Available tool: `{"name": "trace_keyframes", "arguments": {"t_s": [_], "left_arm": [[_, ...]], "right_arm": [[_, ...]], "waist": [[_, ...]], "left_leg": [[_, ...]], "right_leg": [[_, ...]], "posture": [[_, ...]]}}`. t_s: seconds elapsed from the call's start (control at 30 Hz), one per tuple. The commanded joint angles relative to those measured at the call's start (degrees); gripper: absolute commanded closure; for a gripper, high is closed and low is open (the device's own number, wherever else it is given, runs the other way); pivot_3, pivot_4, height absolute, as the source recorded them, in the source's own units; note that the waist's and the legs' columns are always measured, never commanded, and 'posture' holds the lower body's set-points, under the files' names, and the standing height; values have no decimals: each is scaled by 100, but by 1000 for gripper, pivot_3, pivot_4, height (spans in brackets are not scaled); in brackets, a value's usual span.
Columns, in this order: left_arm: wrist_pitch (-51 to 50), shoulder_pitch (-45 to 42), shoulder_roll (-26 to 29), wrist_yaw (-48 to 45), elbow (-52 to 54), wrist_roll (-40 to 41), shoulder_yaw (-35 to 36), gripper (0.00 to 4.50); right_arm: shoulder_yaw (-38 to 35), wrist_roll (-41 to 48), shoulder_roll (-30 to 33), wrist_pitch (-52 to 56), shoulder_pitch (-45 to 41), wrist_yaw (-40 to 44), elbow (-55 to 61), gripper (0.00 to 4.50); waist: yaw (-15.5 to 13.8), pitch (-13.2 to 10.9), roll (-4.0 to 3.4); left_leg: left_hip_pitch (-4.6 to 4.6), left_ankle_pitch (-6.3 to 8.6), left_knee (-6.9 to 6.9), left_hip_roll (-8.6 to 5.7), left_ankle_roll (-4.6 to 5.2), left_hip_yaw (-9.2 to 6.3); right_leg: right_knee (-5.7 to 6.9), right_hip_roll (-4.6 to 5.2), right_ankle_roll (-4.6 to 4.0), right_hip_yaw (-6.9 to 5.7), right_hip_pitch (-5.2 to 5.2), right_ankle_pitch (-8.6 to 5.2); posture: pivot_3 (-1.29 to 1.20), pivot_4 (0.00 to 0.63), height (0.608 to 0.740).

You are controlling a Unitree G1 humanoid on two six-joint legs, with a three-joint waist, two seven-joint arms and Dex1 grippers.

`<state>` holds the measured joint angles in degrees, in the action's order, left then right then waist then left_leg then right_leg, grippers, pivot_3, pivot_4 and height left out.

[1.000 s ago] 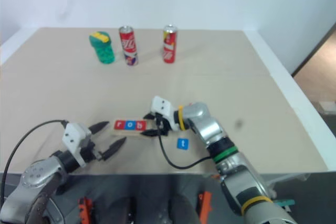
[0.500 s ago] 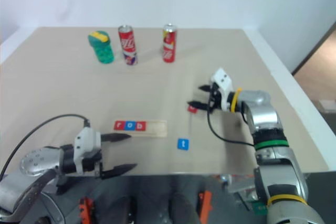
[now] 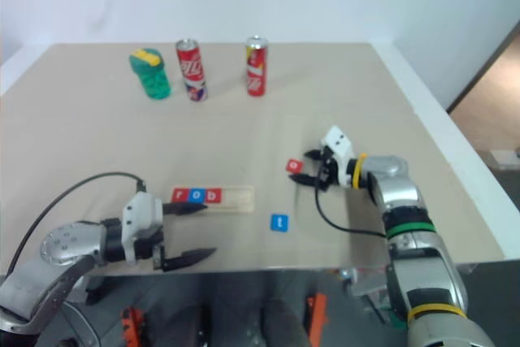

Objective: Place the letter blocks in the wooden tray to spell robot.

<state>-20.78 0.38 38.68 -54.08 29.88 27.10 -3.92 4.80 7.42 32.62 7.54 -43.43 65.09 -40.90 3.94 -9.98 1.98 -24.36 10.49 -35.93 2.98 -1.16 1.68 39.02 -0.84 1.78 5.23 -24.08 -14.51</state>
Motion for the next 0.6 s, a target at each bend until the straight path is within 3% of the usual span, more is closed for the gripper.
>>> {"name": "trace_keyframes", "arguments": {"t_s": [0.03,0.17,0.27,0.37,0.43,0.6], "left_arm": [[198,264,-126,373,34,-148,289,0],[173,437,-184,534,132,-194,274,0],[83,511,-228,657,230,-182,261,0],[43,543,-239,709,254,-183,253,0],[16,525,-236,757,253,-189,230,0],[-42,484,-245,844,224,-155,272,0]], "right_arm": [[-108,14,-266,386,400,-663,768,299],[-149,16,-447,707,953,-1149,1585,299],[-167,1,-655,1106,1360,-1650,2353,947],[-152,-39,-844,1443,1617,-2037,2912,947],[-133,-86,-961,1716,1811,-2353,3294,1394],[-95,-199,-1103,2123,2097,-2855,3850,3192]], "waist": [[21,0,0],[25,2,2],[25,3,2],[33,7,6],[34,8,8],[34,12,12]], "left_leg": [[6,0,-3,0,0,1],[13,-1,-6,2,0,-1],[16,-1,-6,2,0,-2],[15,-1,-5,3,0,-3],[21,-1,-5,8,-1,0],[25,-1,-5,12,-2,-1]], "right_leg": [[0,0,2,0,6,2],[0,0,1,-1,14,4],[1,0,1,-2,16,3],[1,-1,1,-3,15,3],[1,-3,-3,-2,16,5],[3,-6,-9,-3,17,4]], "posture": [[0,150,740],[0,150,740],[0,150,740],[0,150,740],[0,150,740],[0,150,740]]}}
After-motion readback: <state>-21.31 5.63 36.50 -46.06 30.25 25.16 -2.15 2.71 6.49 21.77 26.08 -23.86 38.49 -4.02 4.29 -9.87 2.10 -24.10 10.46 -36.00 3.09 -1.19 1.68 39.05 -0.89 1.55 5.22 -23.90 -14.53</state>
